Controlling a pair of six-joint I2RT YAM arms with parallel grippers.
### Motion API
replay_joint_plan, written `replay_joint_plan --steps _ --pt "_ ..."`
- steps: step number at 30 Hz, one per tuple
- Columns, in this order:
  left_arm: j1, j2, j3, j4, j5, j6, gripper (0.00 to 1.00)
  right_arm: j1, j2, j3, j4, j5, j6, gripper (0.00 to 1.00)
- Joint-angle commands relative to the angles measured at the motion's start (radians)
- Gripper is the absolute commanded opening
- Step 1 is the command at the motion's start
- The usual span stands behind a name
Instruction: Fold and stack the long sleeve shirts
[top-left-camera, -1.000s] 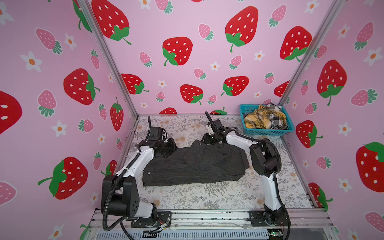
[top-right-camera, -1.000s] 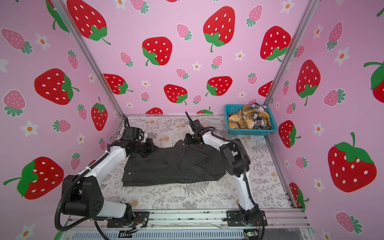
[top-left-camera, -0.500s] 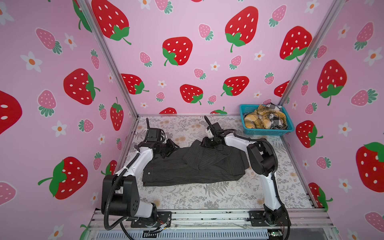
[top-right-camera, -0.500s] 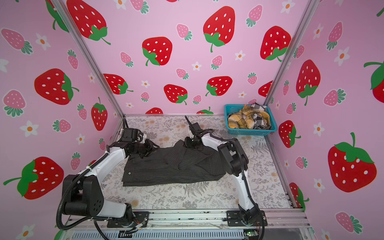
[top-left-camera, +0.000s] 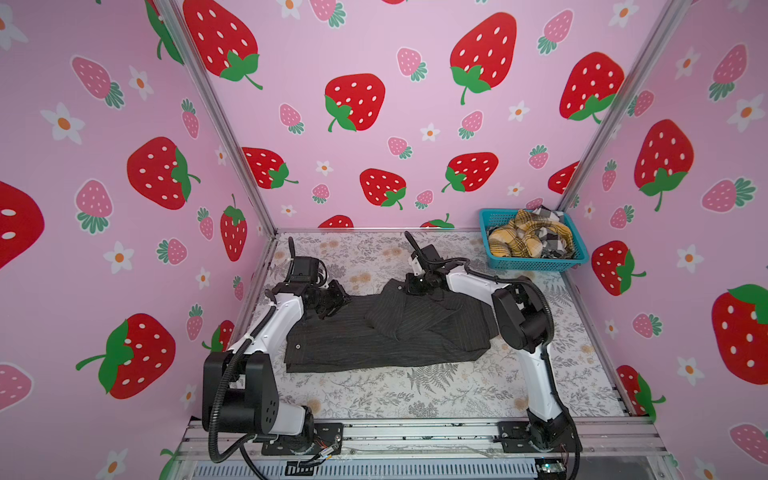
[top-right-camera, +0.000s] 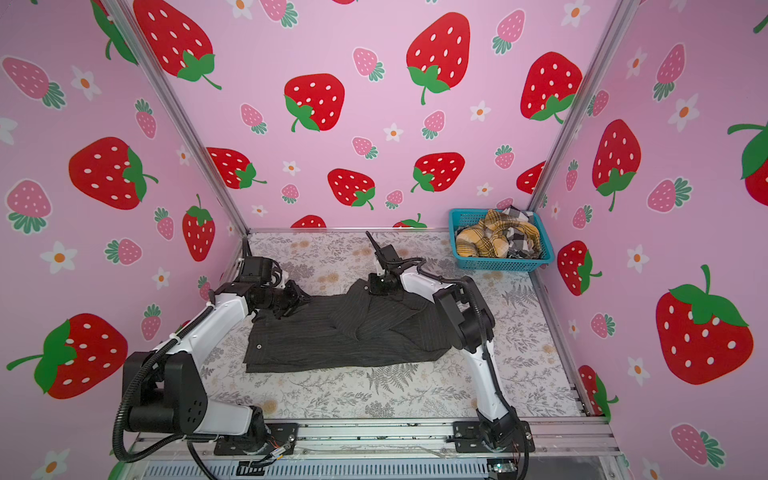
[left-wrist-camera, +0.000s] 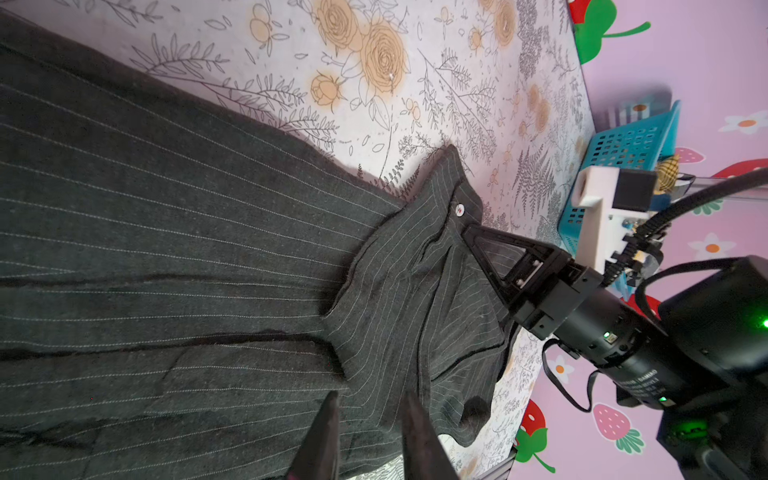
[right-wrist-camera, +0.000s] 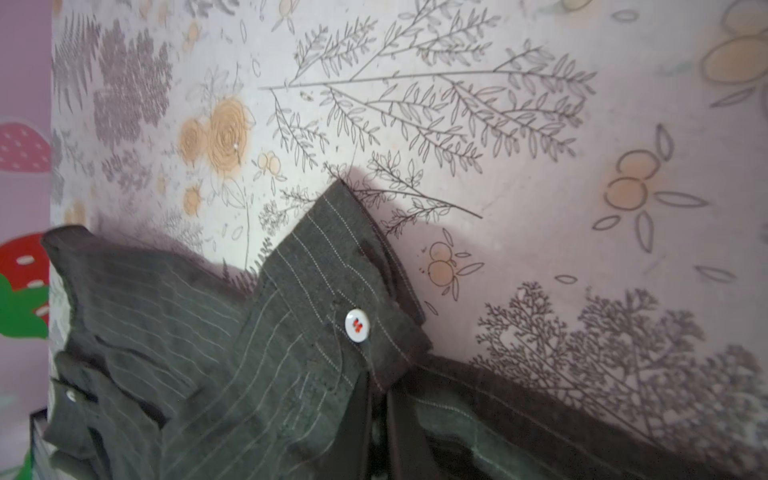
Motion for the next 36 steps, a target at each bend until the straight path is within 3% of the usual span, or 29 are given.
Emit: replay_joint_plan --steps 1,5,10,11,14,16,23,28,36 --pt "0.018 -0.014 0.069 -0.065 -0.010 0.027 0.30 0.026 -0.076 0.038 0.010 0.072 -0.056 0.05" --pt "0.064 -0.051 0.091 -0.116 -0.024 0.022 0.34 0.105 -0.151 0.051 0.014 0.163 -0.130 0.03" --pt "0.122 -0.130 0.070 -0.185 -0.034 0.004 0.40 0.283 -0.177 0.025 0.023 0.264 -0.205 0.05" --pt "0.125 -0.144 0.055 -0.193 -0.037 0.002 0.40 0.318 -0.173 0.015 0.031 0.273 -0.207 0.08" --pt "0.125 -0.192 -0.055 -0.169 -0.015 -0.036 0.45 0.418 -0.147 -0.019 0.055 0.272 -0.196 0.42" --pt "0.125 -0.221 -0.161 -0.119 0.027 -0.077 0.53 0.452 -0.145 -0.047 0.068 0.269 -0.170 0.54" --pt "0.125 -0.265 -0.346 -0.033 0.057 -0.156 0.57 0.393 -0.283 -0.165 0.087 0.269 -0.058 0.63" --pt "0.115 -0.211 -0.355 0.020 0.070 -0.203 0.56 0.288 -0.305 -0.184 -0.022 0.273 -0.024 0.55" --pt "0.086 -0.082 -0.338 0.062 0.019 -0.214 0.51 0.181 -0.381 -0.340 0.015 0.241 0.043 0.52"
